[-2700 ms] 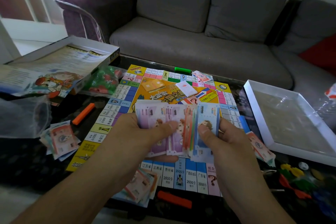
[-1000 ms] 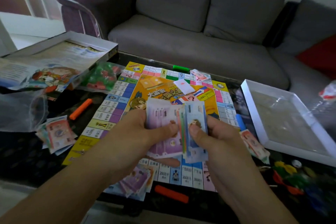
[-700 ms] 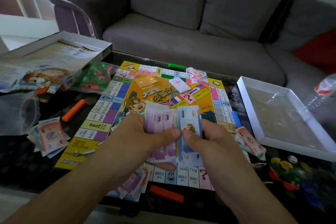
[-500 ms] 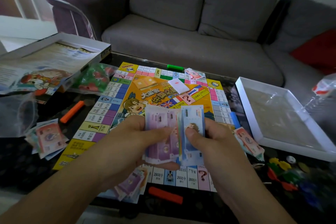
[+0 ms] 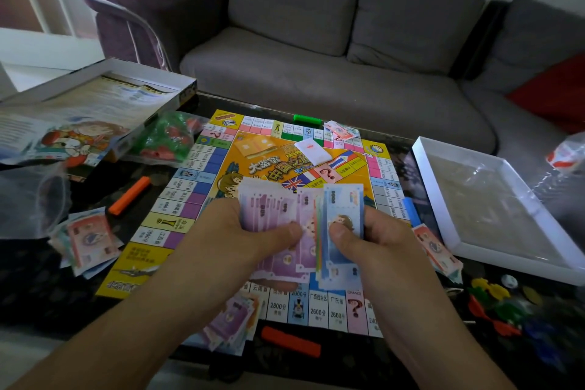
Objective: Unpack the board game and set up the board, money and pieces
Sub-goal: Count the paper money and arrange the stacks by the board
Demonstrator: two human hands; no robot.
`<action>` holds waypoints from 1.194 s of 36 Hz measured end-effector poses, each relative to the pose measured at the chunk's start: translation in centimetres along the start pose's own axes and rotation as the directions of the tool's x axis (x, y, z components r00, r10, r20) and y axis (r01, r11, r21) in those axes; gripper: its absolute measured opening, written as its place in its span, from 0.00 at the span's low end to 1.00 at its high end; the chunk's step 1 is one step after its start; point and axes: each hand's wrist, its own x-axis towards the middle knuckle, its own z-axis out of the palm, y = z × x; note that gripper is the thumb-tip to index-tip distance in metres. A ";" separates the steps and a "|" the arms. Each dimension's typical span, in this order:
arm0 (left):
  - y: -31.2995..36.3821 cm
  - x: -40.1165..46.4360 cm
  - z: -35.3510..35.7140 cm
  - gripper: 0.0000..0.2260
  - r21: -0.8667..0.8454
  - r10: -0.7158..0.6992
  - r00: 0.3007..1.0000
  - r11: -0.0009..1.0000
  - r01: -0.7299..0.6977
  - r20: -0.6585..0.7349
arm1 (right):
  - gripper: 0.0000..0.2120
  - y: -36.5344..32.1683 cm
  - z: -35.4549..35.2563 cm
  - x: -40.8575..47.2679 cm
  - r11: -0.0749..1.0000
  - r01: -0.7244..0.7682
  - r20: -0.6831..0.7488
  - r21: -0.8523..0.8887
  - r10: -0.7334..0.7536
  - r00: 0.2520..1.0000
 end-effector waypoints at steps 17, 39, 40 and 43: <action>-0.8 0.6 0.9 0.03 -0.039 0.009 0.998 0.999 -0.011 -0.064 | 0.16 -0.3 -0.4 -0.4 1.000 0.007 -0.018 -0.004 -0.007 1.000; -1.4 0.7 1.4 0.08 -0.204 -0.049 0.997 0.977 0.059 0.056 | 0.10 1.0 -0.2 0.0 1.000 -0.014 0.004 0.003 0.014 1.000; -1.4 0.8 1.4 0.08 -0.216 -0.055 0.997 0.974 0.063 0.045 | 0.10 1.0 -0.3 0.0 1.000 -0.017 0.001 0.008 0.017 1.000; -1.4 0.9 1.5 0.09 -0.249 -0.067 0.997 0.966 0.072 0.027 | 0.10 1.0 -0.3 0.1 1.000 -0.016 -0.006 0.010 0.016 1.000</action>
